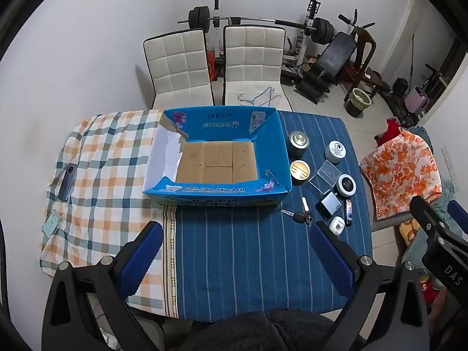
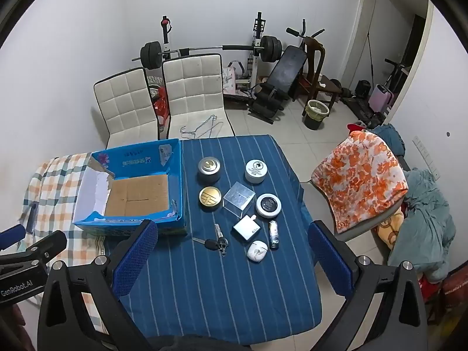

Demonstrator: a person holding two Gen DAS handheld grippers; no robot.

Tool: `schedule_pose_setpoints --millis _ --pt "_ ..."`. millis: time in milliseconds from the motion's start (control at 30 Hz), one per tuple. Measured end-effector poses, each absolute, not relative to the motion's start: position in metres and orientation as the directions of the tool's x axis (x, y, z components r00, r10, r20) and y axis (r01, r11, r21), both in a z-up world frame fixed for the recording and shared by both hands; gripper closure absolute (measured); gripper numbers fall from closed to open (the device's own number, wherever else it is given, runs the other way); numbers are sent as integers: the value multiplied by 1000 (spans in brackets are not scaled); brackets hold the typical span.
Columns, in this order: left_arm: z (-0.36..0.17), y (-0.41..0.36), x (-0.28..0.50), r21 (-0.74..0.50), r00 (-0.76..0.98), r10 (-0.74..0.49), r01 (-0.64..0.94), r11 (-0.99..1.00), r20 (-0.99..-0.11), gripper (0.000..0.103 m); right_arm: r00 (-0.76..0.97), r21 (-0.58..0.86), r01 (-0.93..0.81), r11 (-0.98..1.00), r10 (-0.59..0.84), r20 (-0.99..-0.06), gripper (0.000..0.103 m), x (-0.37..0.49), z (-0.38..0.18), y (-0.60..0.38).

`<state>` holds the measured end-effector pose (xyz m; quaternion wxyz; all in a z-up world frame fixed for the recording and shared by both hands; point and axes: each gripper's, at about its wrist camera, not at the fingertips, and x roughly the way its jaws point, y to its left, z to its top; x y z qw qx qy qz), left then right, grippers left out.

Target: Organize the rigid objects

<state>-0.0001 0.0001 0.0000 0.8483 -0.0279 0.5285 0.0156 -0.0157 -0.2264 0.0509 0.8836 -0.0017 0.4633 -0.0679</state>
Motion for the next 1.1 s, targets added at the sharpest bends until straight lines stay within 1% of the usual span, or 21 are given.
schedule_pose_setpoints --millis 1100 --pt "7 6 5 -29 441 -1 -56 998 -898 0 557 -61 104 993 -109 -823 0 -12 48 -218"
